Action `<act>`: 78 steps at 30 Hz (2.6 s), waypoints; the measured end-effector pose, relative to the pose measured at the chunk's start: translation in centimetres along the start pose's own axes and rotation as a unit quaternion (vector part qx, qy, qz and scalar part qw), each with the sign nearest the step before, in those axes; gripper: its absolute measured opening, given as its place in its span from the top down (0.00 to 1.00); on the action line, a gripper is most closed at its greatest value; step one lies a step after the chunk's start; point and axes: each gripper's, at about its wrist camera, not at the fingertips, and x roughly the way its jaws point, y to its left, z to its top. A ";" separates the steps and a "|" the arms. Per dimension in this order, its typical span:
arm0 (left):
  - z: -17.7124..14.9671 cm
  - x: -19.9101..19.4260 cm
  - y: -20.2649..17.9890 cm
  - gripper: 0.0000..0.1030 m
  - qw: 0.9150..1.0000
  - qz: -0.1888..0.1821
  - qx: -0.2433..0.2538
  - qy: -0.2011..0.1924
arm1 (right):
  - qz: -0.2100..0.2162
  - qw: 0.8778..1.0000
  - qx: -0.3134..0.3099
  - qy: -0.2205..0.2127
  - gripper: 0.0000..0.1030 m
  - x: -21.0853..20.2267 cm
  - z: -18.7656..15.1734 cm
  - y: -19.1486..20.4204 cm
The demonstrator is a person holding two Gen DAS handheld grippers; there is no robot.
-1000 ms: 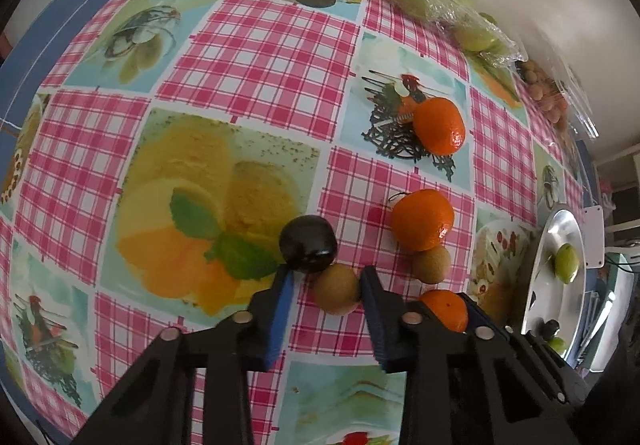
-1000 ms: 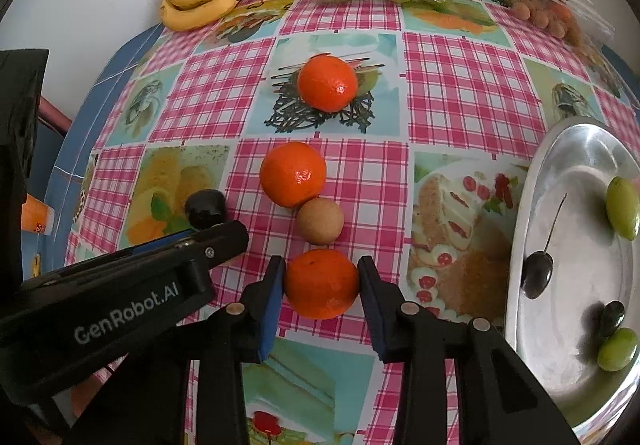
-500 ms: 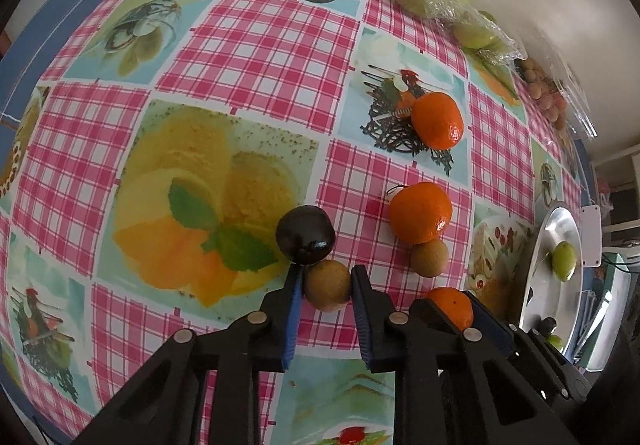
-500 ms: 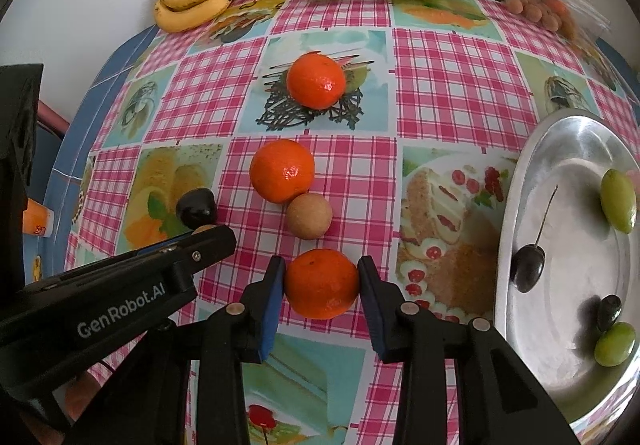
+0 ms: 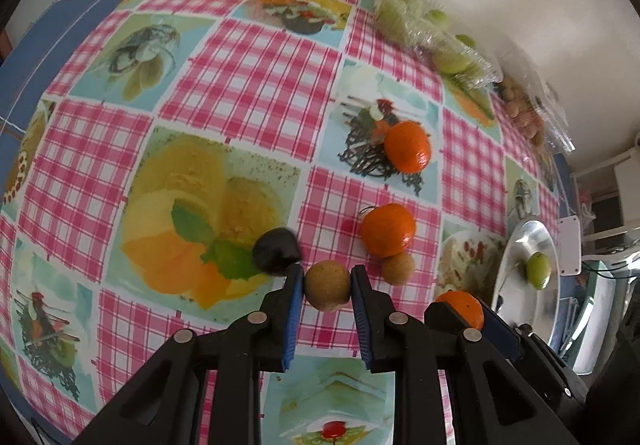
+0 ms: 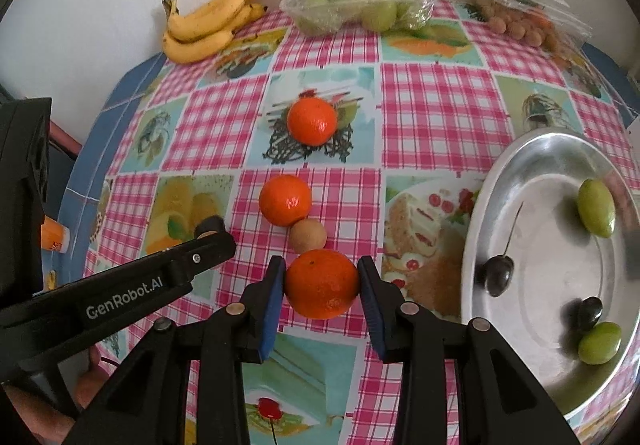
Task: Organize fruits
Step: 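Grasp a brown kiwi with the left gripper while the right holds the tangerine, then carry the tangerine and the kiwi over the steel bowl with both grippers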
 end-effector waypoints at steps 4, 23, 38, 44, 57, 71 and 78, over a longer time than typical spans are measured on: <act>0.0 -1.3 0.1 0.75 1.000 -0.008 0.001 -0.015 | 0.003 1.000 0.005 -0.011 0.63 -0.9 0.2 -0.2; -0.8 -2.2 -4.7 0.75 0.998 -0.020 0.064 -0.022 | -0.031 0.997 0.069 -0.022 0.63 -2.9 0.1 -5.6; -4.9 -0.6 -13.4 0.75 0.982 -0.024 0.187 0.002 | -0.070 0.983 0.168 -0.028 0.63 -5.1 -1.3 -14.3; -6.6 0.1 -16.2 0.75 0.973 -0.024 0.230 0.003 | -0.080 0.976 0.201 -0.035 0.63 -6.2 -2.1 -17.4; -8.3 2.1 -18.5 0.75 0.964 -0.022 0.266 0.011 | -0.084 0.970 0.225 -0.047 0.63 -7.2 -3.1 -20.1; -8.5 4.1 -18.6 0.75 0.964 -0.016 0.266 0.017 | -0.091 0.975 0.197 -0.040 0.63 -5.1 -2.5 -18.9; -8.5 4.7 -18.5 0.75 0.963 -0.016 0.266 0.025 | -0.095 0.975 0.196 -0.028 0.62 -4.2 -2.6 -19.0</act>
